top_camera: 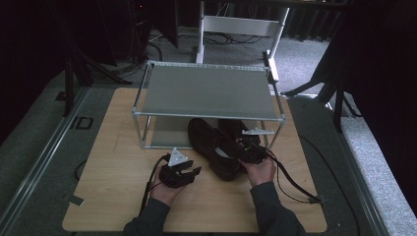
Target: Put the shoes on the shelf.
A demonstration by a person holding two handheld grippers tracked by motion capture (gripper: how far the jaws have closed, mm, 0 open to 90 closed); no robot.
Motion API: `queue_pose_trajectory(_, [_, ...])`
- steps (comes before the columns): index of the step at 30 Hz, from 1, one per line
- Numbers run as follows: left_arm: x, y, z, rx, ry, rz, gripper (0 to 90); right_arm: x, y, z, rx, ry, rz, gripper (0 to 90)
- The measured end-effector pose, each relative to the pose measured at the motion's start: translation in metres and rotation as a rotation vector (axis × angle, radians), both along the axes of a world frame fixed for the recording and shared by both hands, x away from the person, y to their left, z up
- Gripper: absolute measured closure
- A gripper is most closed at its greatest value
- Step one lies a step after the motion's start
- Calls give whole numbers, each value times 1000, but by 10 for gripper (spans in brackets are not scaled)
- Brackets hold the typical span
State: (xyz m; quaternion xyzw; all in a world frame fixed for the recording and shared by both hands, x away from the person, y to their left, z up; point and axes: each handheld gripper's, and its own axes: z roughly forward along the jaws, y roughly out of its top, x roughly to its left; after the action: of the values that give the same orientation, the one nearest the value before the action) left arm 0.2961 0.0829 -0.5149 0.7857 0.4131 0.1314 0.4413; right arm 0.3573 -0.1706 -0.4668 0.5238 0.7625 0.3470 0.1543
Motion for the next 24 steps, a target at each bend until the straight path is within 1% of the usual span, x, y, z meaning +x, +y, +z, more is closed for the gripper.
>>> queue_pose_trajectory(4, [4, -7, 2, 5, -2, 2, 596, 4, 6, -1, 5, -14, -26, 805])
queue_pose_trajectory(5, [7, -15, 4, 15, -2, -2, 598, 6, 8, -1, 2, -19, -33, 804])
queue_pose_trajectory(6, [7, -15, 4, 15, -2, -2, 603, 6, 9, -1, 7, -22, -40, 805])
queue_pose_trajectory(7, [8, -18, 4, 18, 1, -5, 604, 7, 10, -2, 14, -25, -49, 805])
queue_pose_trajectory(8, [11, -26, 4, 32, 1, -16, 608, 8, 11, -3, 23, -25, -61, 805])
queue_pose_trajectory(9, [11, -26, 4, 32, 1, -16, 608, 8, 11, -3, 23, -25, -61, 805])
queue_pose_trajectory(10, [14, -31, 3, 49, 0, -18, 608, 8, 12, -5, 29, -29, -71, 805])
queue_pose_trajectory(11, [18, -36, 2, 59, 1, -19, 610, 9, 15, -8, 35, -37, -96, 804])
queue_pose_trajectory(12, [21, -40, 1, 65, 3, -12, 611, 10, 16, -9, 40, -40, -105, 804])
queue_pose_trajectory(13, [21, -40, 1, 65, 3, -12, 621, 10, 16, -9, 40, -40, -105, 804])
queue_pose_trajectory(14, [26, -41, 1, 63, 5, -2, 622, 11, 19, -13, 49, -49, -133, 804])
queue_pose_trajectory(15, [26, -41, 1, 63, 5, -2, 623, 11, 19, -13, 49, -49, -133, 804])
queue_pose_trajectory(16, [30, -41, 0, 74, 1, 7, 624, 12, 22, -16, 51, -53, -161, 804])
queue_pose_trajectory(17, [30, -41, 0, 74, 1, 7, 627, 12, 23, -17, 52, -60, -172, 804])
queue_pose_trajectory(18, [35, -40, -1, 74, 4, 15, 629, 12, 24, -17, 51, -66, -181, 804])
queue_pose_trajectory(19, [35, -40, -1, 74, 4, 15, 633, 12, 24, -17, 51, -66, -181, 804])
queue_pose_trajectory(20, [38, -42, -2, 92, 4, 21, 643, 13, 27, -18, 31, -77, -199, 803])
queue_pose_trajectory(21, [38, -42, -2, 92, 4, 21, 651, 13, 27, -18, 31, -77, -199, 803])
queue_pose_trajectory(22, [41, -43, -4, 102, -8, 30, 664, 14, 34, -17, -5, -87, -216, 802])
queue_pose_trajectory(23, [41, -43, -4, 102, -8, 30, 666, 14, 34, -17, -5, -87, -216, 802])
queue_pose_trajectory(24, [43, -41, -5, 100, -9, 36, 667, 16, 36, -17, -3, -84, -232, 802])
